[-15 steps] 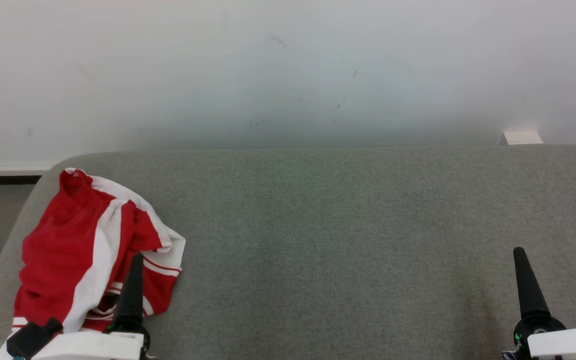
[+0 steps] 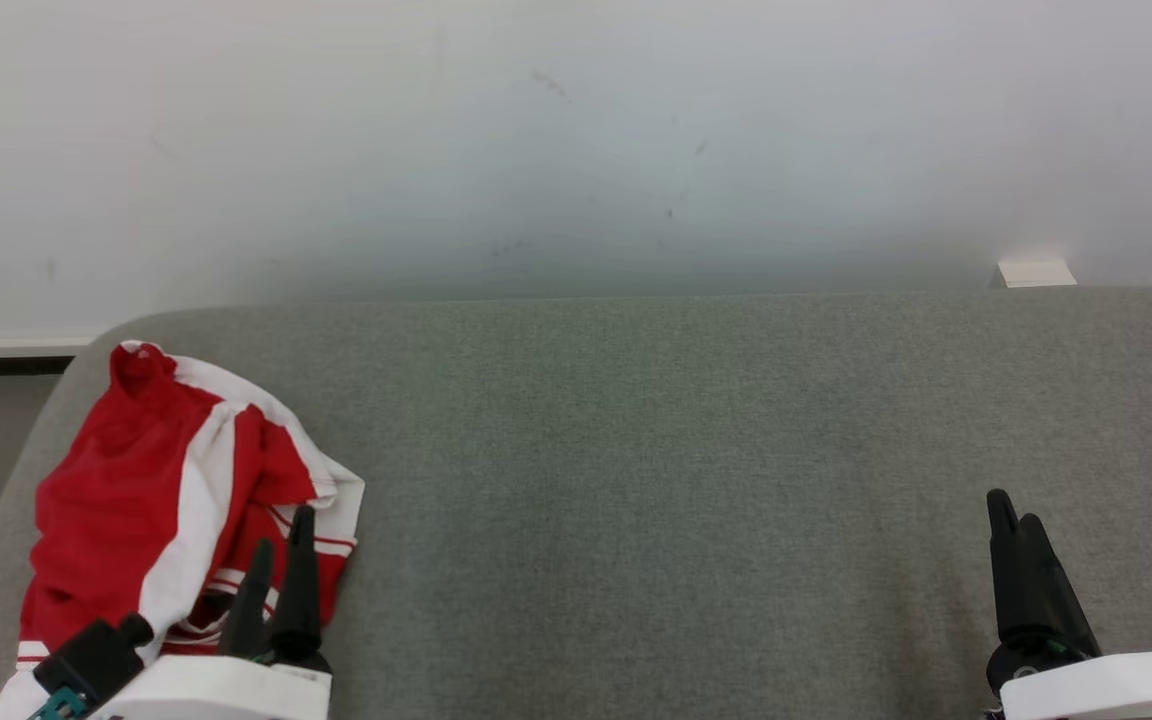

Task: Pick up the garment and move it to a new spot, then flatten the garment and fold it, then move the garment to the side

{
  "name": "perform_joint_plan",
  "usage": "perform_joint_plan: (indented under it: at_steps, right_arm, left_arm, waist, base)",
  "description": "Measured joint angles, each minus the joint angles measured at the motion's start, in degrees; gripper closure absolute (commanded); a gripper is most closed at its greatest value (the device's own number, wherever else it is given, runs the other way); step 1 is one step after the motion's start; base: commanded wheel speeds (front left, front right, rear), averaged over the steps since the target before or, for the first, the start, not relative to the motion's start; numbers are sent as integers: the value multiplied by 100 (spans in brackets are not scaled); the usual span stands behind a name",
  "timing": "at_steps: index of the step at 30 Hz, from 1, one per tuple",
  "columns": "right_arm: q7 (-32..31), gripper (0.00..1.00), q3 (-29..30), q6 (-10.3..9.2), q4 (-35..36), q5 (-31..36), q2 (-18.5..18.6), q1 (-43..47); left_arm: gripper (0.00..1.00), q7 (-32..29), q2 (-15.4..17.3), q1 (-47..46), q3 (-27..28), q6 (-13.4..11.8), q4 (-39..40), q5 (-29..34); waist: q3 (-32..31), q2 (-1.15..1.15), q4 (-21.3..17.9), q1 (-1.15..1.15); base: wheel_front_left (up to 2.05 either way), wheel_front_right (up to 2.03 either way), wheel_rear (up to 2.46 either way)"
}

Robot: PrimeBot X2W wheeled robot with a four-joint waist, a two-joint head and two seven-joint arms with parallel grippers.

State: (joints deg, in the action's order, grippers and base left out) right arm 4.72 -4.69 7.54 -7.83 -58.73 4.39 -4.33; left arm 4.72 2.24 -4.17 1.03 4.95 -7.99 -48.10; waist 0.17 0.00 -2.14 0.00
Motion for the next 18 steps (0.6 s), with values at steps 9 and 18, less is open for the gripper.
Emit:
perform_joint_plan:
  at_steps: [9, 18]
  right_arm:
    - [151, 0, -45, 0, -13, 1017, 46, 1]
    - [299, 0, 12, 0, -144, 1950, -35, 2]
  left_arm:
    - [0, 147, 4, 12, -115, -101, -74, 894]
    - [0, 303, 13, 36, -212, -132, -215, 1595]
  waist:
    - [-24, 0, -41, 0]
    - [-55, 0, -89, 0]
  base:
    - [0, 0, 0]
    - [0, 0, 0]
